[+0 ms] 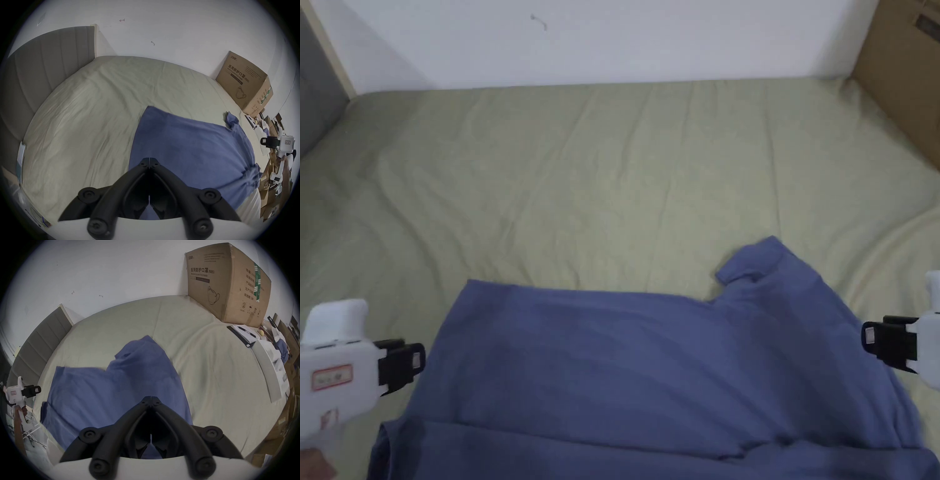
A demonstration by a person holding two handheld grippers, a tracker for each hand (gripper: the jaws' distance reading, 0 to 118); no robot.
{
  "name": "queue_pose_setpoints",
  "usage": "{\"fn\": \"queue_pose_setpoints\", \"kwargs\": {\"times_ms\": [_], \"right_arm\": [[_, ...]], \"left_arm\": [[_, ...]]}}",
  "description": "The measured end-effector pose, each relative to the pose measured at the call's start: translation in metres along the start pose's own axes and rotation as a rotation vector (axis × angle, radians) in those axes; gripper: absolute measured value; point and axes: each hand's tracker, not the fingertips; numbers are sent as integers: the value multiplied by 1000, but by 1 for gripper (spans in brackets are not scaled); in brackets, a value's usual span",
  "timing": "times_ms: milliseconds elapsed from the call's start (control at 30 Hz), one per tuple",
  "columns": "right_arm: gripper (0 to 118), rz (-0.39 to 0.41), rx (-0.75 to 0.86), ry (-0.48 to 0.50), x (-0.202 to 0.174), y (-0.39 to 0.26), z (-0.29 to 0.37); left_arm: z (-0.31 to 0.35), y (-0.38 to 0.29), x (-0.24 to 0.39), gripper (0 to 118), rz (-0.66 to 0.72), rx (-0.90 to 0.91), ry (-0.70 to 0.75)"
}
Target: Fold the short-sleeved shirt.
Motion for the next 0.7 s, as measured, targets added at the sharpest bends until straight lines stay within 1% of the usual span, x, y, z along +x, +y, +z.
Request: {"fn": "queue_pose_setpoints", "kwargs": {"times_ms": [67, 100, 133, 200, 233, 267, 367, 400, 433, 467, 500, 533, 567, 600, 633, 667, 700], "right_arm": [[0, -27, 0, 18, -1, 10, -10], [0, -24, 1, 21, -2, 13, -14], [0, -17, 4, 19, -4, 15, -18], [0, -8, 2, 9, -6, 17, -24], [0, -11, -4, 13, -6, 18, -28], [0, -21, -14, 19, -6, 17, -32], [0, -26, -32, 18, -5, 12, -41], [0, -24, -40, 11, -5, 11, -44], [0, -23, -48, 6, -3, 10, -46], [0, -25, -57, 4, -1, 10, -49], [0, -27, -64, 1, 1, 10, -51], [0, -32, -70, -6, 3, 11, -54], [0, -36, -75, -9, 7, 13, -58], [0, -39, -77, -12, 9, 16, -61], [0, -41, -78, -18, 12, 22, -67], [0, -39, -81, -19, 14, 28, -74], [0, -28, -84, -23, 17, 36, -83]], "left_arm": [[-21, 22, 2, 0, -17, -4, 2], [-32, 32, 3, 0, -30, -16, 12], [-45, 42, 3, 7, -36, -16, 24], [-64, 63, 8, 70, -37, -18, 38], [-77, 72, 9, 99, -25, -38, 37], [-92, 78, 11, 114, -17, -80, 45], [-124, 91, 19, 113, -27, -92, 58], [-134, 93, 22, 111, -27, -122, 83], [-143, 93, 25, 98, -28, -132, 66], [-149, 93, 25, 61, -25, -158, 36], [-153, 91, 28, 55, -22, -179, 33], [-158, 87, 34, 52, -54, -204, 47], [-159, 81, 44, 52, -147, -189, 209], [-153, 80, 46, 48, -183, -155, 129], [-149, 83, 47, 40, -160, -160, 117], [-146, 87, 47, 24, -127, -157, 94], [-143, 89, 45, 13, -108, -158, 61]]}}
